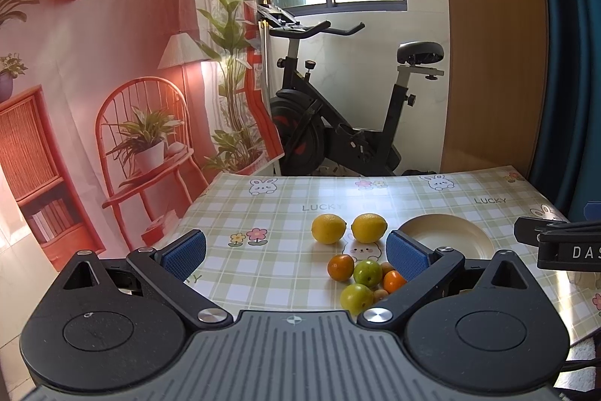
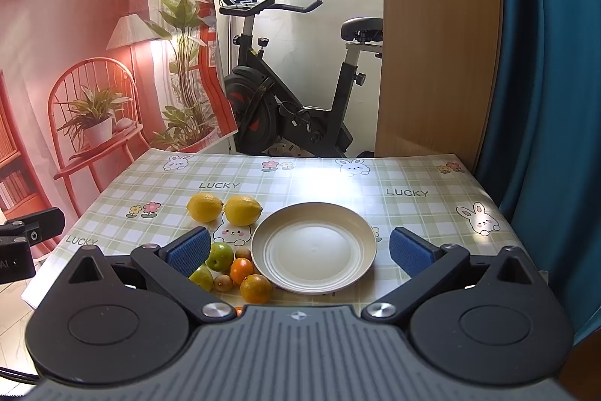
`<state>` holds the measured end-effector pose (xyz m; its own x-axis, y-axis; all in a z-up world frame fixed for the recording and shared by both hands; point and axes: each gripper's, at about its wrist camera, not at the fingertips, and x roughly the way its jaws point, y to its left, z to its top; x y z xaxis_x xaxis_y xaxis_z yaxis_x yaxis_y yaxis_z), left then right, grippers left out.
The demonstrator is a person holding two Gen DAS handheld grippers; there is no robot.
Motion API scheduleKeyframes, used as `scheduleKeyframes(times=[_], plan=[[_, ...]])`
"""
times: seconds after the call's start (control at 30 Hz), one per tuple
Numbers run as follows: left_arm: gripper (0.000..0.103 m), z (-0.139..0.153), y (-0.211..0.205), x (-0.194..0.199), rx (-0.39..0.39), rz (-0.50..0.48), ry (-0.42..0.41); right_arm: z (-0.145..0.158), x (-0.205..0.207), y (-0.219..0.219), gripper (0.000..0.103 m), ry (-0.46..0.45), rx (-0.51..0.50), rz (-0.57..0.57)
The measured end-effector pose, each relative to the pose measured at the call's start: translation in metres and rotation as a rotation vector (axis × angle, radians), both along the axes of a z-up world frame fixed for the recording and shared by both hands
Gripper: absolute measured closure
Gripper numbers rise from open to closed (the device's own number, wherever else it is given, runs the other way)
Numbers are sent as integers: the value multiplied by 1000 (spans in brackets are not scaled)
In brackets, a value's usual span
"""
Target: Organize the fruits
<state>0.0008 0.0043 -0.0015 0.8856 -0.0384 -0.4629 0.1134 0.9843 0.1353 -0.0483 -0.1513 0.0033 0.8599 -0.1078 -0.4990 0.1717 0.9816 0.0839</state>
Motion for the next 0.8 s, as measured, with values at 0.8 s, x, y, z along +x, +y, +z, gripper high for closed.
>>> scheduleKeyframes(times=[0.8], plan=[[0,-1,2,-1,-10,2,4,1,2,0,0,-2,-8,0]])
